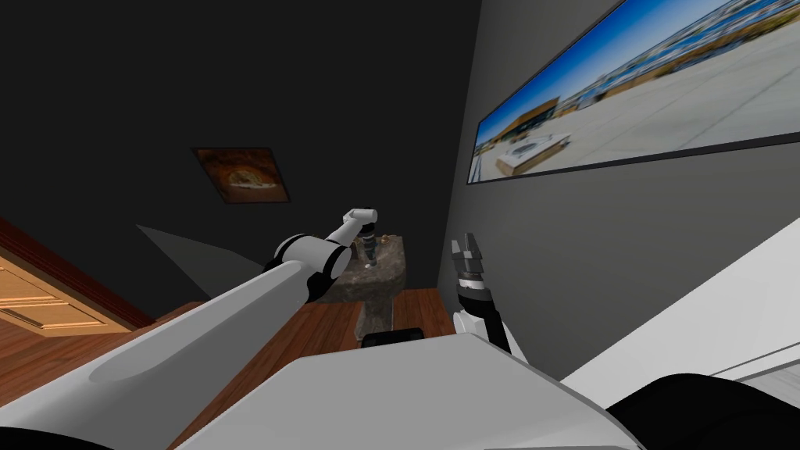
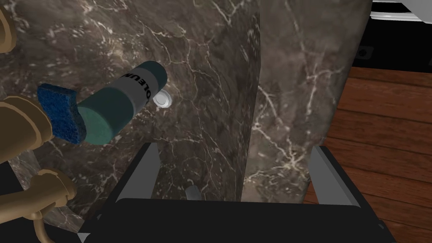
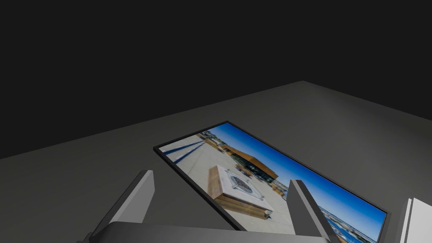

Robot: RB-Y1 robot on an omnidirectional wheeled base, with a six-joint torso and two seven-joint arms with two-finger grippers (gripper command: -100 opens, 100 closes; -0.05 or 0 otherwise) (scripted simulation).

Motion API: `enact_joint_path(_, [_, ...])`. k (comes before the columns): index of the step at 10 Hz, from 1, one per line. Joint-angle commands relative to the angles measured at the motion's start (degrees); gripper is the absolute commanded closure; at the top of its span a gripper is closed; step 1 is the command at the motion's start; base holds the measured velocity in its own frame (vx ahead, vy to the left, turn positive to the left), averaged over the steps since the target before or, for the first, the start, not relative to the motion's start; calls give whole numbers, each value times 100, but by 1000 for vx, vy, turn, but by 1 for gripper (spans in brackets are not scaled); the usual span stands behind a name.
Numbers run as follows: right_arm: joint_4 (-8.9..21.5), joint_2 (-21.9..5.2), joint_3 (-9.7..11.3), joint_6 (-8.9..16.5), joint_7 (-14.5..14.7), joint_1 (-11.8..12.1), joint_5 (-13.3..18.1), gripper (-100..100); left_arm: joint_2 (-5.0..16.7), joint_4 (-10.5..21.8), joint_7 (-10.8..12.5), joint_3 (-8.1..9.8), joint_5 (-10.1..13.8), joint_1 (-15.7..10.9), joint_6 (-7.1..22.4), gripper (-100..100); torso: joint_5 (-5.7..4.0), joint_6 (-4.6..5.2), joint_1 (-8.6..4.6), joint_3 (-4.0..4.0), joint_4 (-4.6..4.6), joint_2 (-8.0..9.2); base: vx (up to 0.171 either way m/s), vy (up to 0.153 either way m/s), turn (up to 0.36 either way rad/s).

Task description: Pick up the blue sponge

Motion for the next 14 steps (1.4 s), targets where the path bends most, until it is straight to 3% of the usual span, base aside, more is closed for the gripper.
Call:
enact_joint_path(1, [0,0,0,0,0,0,0,0,-1,-10,2,0,0,5,6,-100,0,0,0,0,0,0,0,0,0])
enact_joint_path(6, [0,0,0,0,0,0,0,0,-1,-10,2,0,0,5,6,-100,3,1,11,1,0,2,-1,3,-8])
enact_joint_path(7, [0,0,0,0,0,0,0,0,-9,-91,-18,39,-1,-188,-13,-100,2,0,8,1,0,2,-5,-45,52])
enact_joint_path(11, [0,2,2,0,0,-1,0,0,-114,-197,-58,150,-12,-547,-31,-100,-16,5,-61,10,4,16,-33,-140,87])
enact_joint_path(14, [0,1,1,0,0,-1,0,0,-125,-252,-60,162,-12,-585,-27,-100,-7,3,-25,3,1,6,-11,-65,16])
